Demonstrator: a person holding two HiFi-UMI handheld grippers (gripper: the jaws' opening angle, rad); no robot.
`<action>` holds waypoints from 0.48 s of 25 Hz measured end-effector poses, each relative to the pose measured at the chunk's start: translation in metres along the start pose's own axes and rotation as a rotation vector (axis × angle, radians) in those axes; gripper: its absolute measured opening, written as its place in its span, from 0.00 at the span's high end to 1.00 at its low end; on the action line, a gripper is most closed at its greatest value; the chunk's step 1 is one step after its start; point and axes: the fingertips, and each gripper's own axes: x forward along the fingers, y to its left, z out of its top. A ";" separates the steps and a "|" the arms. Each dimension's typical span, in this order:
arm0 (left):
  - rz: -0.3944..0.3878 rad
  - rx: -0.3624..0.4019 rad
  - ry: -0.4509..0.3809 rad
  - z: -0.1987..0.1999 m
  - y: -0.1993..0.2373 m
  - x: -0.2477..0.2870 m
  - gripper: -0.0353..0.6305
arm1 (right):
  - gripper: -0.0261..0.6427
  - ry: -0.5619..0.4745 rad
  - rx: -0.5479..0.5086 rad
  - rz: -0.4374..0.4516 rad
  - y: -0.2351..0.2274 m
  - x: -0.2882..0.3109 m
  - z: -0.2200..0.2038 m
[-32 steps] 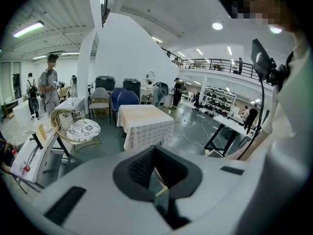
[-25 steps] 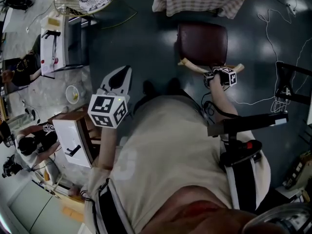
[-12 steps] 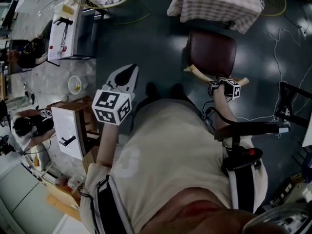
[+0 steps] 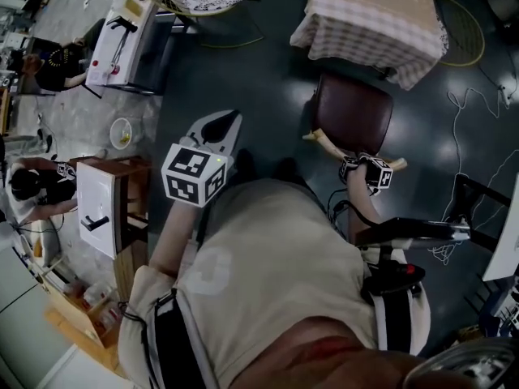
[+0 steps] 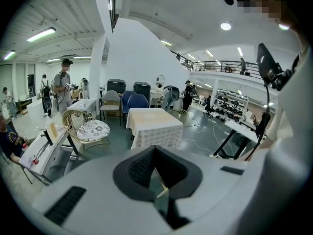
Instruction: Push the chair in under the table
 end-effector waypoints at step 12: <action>0.027 0.002 0.002 0.001 0.004 -0.009 0.94 | 0.64 0.010 -0.007 0.021 0.012 0.001 -0.011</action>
